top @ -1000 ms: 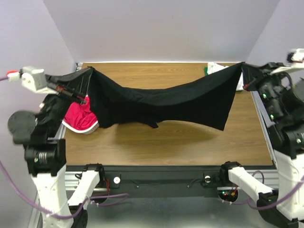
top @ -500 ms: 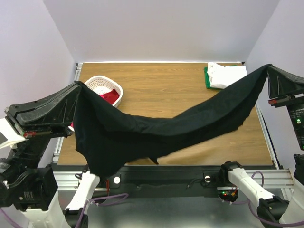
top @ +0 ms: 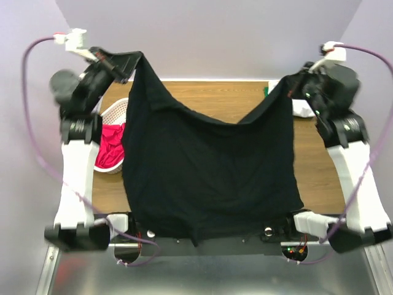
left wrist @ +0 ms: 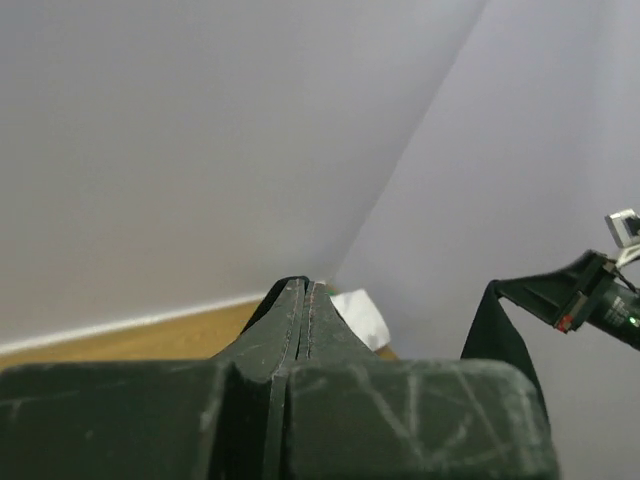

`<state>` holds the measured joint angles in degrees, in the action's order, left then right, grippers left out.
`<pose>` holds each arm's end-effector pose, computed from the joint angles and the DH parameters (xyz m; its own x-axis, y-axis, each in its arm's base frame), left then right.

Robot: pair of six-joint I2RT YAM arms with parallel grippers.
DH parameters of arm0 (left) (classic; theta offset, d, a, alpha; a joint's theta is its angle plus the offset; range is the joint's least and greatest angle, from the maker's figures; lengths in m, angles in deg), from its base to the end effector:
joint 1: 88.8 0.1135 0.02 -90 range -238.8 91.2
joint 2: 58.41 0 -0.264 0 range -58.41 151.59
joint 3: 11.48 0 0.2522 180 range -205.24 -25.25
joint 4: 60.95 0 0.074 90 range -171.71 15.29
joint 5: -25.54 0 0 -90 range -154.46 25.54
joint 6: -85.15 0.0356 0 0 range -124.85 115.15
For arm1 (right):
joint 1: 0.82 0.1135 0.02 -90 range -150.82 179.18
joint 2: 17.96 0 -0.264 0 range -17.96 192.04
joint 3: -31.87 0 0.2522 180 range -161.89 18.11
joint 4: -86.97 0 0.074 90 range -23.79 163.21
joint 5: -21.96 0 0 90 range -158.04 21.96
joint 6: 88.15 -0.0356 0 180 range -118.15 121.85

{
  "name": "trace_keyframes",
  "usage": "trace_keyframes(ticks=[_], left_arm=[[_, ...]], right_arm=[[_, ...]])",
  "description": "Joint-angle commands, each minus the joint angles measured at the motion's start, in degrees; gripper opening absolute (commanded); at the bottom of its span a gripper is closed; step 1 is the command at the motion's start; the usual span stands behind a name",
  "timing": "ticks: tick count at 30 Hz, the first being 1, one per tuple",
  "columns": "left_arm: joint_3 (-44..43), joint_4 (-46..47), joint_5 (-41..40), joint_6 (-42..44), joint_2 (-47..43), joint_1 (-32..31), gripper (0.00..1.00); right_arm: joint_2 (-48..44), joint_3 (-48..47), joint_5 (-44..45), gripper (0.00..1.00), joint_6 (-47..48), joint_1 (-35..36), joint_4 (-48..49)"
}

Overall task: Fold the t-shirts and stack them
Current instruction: Flatten the tshirt out

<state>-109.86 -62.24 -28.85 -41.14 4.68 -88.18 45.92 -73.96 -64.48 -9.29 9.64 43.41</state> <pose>0.1919 -0.0187 0.5522 0.1702 -0.4794 -0.8609 0.7129 0.6631 -0.2282 0.1979 0.0343 0.5161 -0.0503 0.1868 -0.9811 -0.1126 0.9750 0.1914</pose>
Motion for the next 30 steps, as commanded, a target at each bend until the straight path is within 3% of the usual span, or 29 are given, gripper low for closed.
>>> trace_keyframes(ticks=[1, 7, 13, 17, 23, 30], left_arm=[[-2.9, 4.2, -2.4, 1.8, 6.0, -0.4, 0.00], [-13.9, -0.3, -5.6, 6.3, 13.8, -4.0, 0.00], [-15.3, -0.6, -5.7, 7.5, 11.8, -5.5, 0.00], [-12.1, -1.1, -6.2, 8.8, 7.3, -6.0, 0.00], [-6.0, -3.7, -8.1, 9.7, -6.4, -6.2, 0.00], [-4.0, -10.1, -12.2, 11.2, -20.2, -6.2, 0.00]], right_arm=[[3.3, -1.2, 3.1, 0.00, 1.6, -0.4, 6.6], [8.7, -7.1, 3.1, 0.00, 2.7, -0.4, 7.1], [6.6, -9.1, 1.5, 0.00, 2.9, -0.4, 7.1], [3.4, -6.8, 0.5, 0.00, 2.7, -0.4, 7.0], [-5.3, -2.4, -0.7, 0.00, 1.2, -0.4, 5.7], [-13.9, -6.3, 1.5, 0.00, 1.3, -0.4, 0.5]])
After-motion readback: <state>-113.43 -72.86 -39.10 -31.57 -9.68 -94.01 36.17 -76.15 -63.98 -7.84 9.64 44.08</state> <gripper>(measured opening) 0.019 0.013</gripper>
